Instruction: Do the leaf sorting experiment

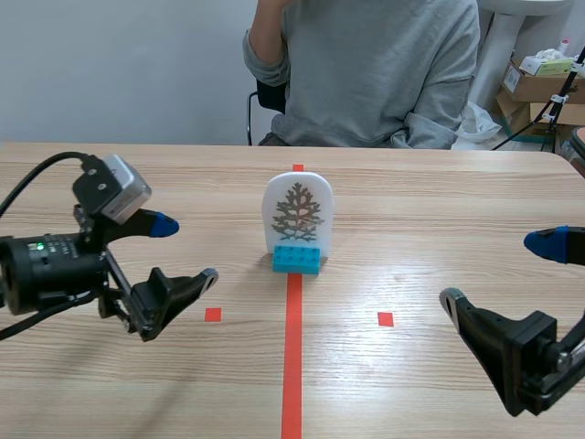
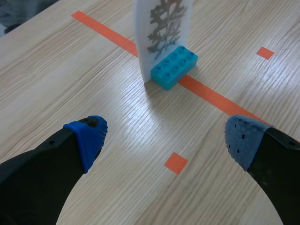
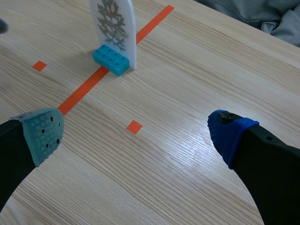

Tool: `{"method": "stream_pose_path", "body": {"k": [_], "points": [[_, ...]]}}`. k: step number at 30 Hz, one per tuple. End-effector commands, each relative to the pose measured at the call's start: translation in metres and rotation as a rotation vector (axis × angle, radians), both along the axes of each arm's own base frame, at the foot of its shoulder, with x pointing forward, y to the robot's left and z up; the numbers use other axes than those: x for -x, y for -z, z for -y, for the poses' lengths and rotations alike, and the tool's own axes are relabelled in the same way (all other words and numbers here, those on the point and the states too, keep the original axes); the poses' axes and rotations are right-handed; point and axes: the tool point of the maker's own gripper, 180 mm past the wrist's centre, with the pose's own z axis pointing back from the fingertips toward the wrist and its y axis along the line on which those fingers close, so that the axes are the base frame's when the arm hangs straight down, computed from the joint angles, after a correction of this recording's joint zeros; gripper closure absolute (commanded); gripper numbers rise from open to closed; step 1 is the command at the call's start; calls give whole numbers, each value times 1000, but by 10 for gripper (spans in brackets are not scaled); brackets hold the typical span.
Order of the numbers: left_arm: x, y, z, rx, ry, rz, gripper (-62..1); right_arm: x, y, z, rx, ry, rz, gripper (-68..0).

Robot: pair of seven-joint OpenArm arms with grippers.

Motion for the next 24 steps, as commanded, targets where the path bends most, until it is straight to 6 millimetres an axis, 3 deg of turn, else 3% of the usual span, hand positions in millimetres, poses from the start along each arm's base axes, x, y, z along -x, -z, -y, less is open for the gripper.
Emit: {"method": "stream_pose_path", "body": {"k": [1,10,16,21,24], "points": [[-14,-14,11,39,5,45,-538,-2,-8,-1,-8,-2,27,-638],[-54,4,62,24,75,30,-538,-3,-8,-1,-9,-2,28,-638],[-73,1,99,55,96,47,-538,-3,-8,-1,-9,-2,28,-638],[-81,-1,121,55,113,53,-538,-3,-8,-1,-9,-2,28,-638],[-90,-2,124,56,79,68,-538,-3,-8,-1,-9,-2,28,-638]]}}
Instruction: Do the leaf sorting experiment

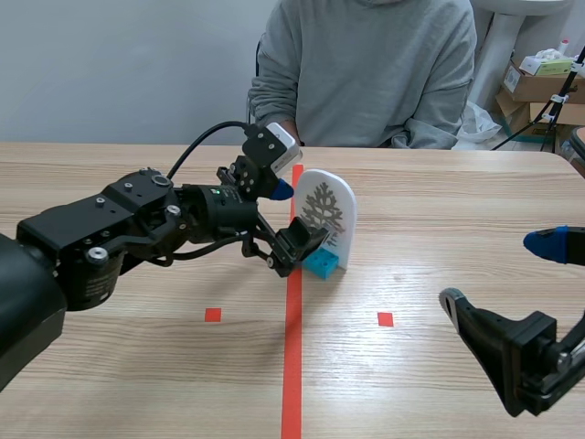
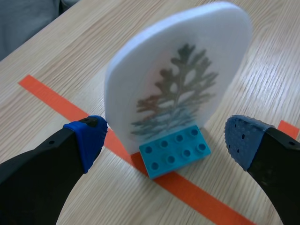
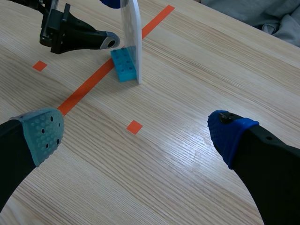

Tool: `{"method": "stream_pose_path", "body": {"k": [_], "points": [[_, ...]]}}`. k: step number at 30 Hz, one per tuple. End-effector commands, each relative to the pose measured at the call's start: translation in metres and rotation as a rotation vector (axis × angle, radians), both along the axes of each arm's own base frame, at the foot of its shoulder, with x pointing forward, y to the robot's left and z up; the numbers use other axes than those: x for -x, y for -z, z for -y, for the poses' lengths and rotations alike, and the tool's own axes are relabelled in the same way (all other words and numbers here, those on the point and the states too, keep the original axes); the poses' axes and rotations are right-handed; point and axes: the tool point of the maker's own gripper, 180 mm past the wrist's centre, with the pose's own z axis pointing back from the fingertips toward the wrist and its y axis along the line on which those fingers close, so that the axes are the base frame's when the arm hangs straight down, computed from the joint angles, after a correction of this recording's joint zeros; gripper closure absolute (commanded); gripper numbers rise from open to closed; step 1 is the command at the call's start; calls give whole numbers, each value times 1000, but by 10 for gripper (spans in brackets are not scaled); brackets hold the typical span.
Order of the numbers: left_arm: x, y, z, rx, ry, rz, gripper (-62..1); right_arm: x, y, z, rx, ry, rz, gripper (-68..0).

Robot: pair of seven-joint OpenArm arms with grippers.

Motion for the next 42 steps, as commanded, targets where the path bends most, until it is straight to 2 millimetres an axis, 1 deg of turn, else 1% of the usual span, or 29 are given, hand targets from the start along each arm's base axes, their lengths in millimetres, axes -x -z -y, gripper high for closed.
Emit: {"method": "stream_pose_path", "body": {"k": [1,6,9,11,15,17,19,23,26,28,31,35,42], "points": [[-11,-16,1,27,-16,56,-538,-2,-8,-1,-11,-5,27,-638],[-26,-12,-10,-24,-60,102,-538,-2,-8,-2,-12,-8,25,-638],[-31,-9,-15,-52,-60,107,-538,-2,-8,-2,-11,-9,25,-638],[-34,-11,-15,-70,-49,119,-538,-2,-8,-2,-11,-9,25,-638],[-37,-22,-2,-58,-15,130,-538,-2,-8,-2,-12,-8,26,-638],[-36,-26,8,-51,3,135,-538,-2,-8,-2,-11,-8,26,-638],[-31,-26,22,-47,34,133,-538,-2,-8,-2,-11,-8,26,-638],[-10,-19,50,-75,144,128,-538,-2,-8,-2,-11,-8,26,-638],[-1,-18,65,-86,189,134,-538,-2,-8,-2,-11,-8,26,-638],[2,-19,71,-85,202,137,-538,-2,-8,-2,-11,-8,26,-638],[4,-15,73,-127,226,158,-538,-2,-8,-2,-11,-8,26,-638],[2,-10,69,-190,230,195,-538,-2,-8,-2,-11,-8,26,-638],[1,-8,66,-197,216,201,-538,-3,-9,-2,-12,-8,31,-638]]}}
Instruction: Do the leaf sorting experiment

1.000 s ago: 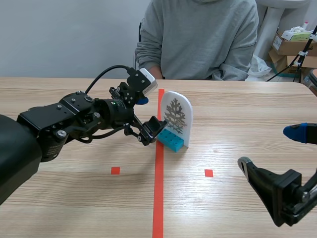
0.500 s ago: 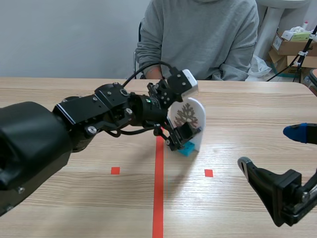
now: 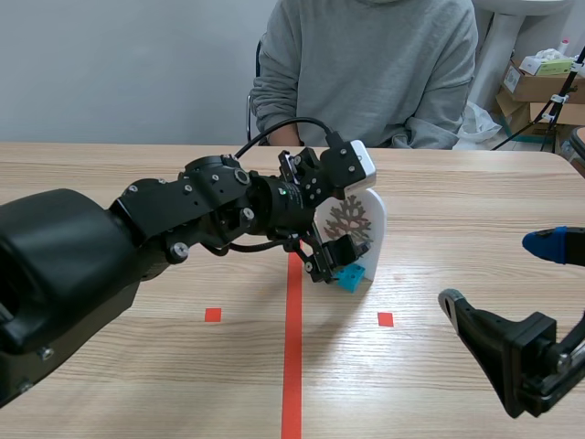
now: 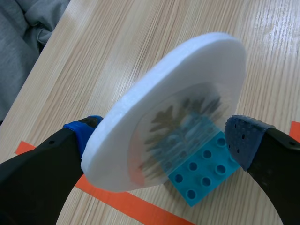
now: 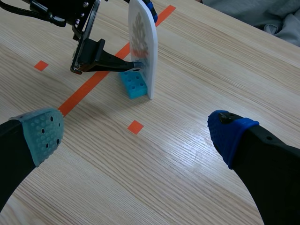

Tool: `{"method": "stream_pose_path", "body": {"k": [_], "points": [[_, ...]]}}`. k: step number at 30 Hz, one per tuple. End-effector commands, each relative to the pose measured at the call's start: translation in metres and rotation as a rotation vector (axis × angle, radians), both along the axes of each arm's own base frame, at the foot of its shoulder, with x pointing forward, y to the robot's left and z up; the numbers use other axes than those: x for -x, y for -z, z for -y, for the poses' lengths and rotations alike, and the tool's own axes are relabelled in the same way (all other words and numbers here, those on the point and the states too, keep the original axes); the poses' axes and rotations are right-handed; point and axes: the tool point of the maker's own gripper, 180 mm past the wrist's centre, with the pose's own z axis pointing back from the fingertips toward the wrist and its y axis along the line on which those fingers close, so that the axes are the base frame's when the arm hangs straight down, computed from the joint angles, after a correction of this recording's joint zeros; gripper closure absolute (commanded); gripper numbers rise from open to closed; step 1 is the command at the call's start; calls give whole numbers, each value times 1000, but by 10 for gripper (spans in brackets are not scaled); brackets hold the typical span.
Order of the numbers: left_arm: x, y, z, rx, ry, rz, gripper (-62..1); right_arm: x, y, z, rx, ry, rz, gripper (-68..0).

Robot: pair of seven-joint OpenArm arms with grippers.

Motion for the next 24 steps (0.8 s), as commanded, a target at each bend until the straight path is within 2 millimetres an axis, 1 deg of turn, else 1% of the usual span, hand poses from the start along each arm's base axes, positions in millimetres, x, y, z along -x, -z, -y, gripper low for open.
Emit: {"method": "stream_pose_path", "body": {"k": [1,6,22,24], "points": [[-6,-16,7,41,0,30,-538,-4,-9,-1,-9,-1,34,-638],[-6,-16,6,41,-2,31,-538,-7,-11,-1,-8,-2,43,-638],[-6,-18,8,52,2,36,-537,-7,-11,-1,-8,-1,43,-638],[-6,-18,8,52,2,36,-514,-7,-11,-1,-8,-1,43,-638]]}}
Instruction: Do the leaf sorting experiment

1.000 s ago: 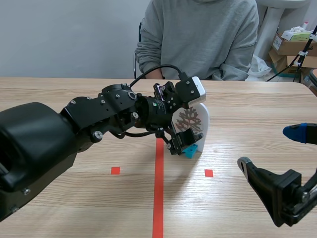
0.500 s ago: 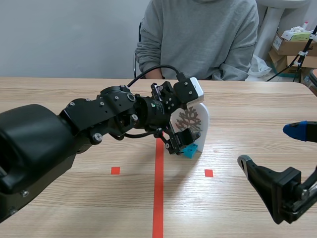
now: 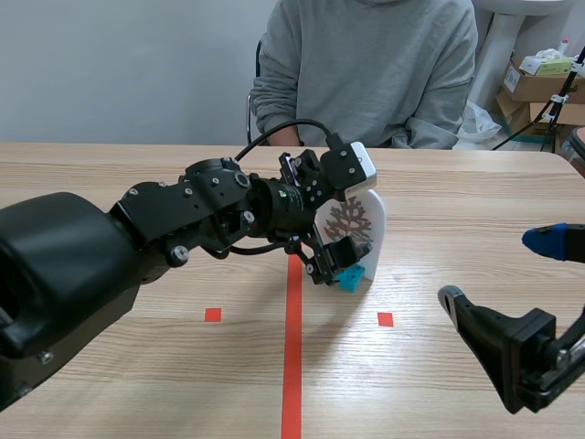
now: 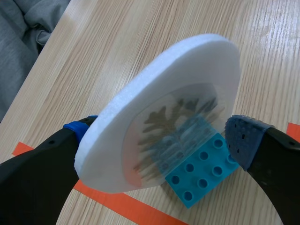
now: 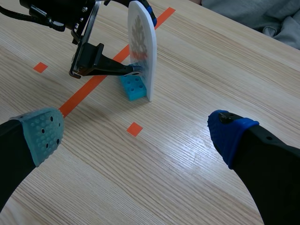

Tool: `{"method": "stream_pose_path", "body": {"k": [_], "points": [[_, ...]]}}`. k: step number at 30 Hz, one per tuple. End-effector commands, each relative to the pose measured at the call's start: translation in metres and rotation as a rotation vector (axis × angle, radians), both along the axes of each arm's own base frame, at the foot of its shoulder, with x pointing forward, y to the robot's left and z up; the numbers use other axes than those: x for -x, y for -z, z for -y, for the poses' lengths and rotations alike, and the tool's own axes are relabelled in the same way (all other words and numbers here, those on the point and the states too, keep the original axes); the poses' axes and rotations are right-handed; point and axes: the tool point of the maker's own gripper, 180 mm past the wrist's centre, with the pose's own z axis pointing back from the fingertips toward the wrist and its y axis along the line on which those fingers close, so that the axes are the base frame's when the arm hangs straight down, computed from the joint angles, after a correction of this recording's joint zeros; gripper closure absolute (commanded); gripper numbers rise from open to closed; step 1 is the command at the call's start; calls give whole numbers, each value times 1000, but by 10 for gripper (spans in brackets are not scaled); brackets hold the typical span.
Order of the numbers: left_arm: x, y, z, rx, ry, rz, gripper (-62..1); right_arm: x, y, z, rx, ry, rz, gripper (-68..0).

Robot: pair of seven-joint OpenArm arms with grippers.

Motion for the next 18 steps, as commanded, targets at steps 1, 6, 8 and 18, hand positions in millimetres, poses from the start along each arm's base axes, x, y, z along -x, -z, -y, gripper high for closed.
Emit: {"method": "stream_pose_path", "body": {"k": [1,6,8,18], "points": [[-7,-18,7,42,0,35,-487,-5,-10,-1,-8,-1,35,-638],[-8,-18,7,42,0,36,-360,-5,-10,-1,-8,-1,35,-638],[-8,-18,7,42,0,36,-324,-5,-10,-1,-8,-1,35,-638],[-7,-21,8,56,6,41,-154,-5,-10,-1,-8,-1,35,-638]]}}
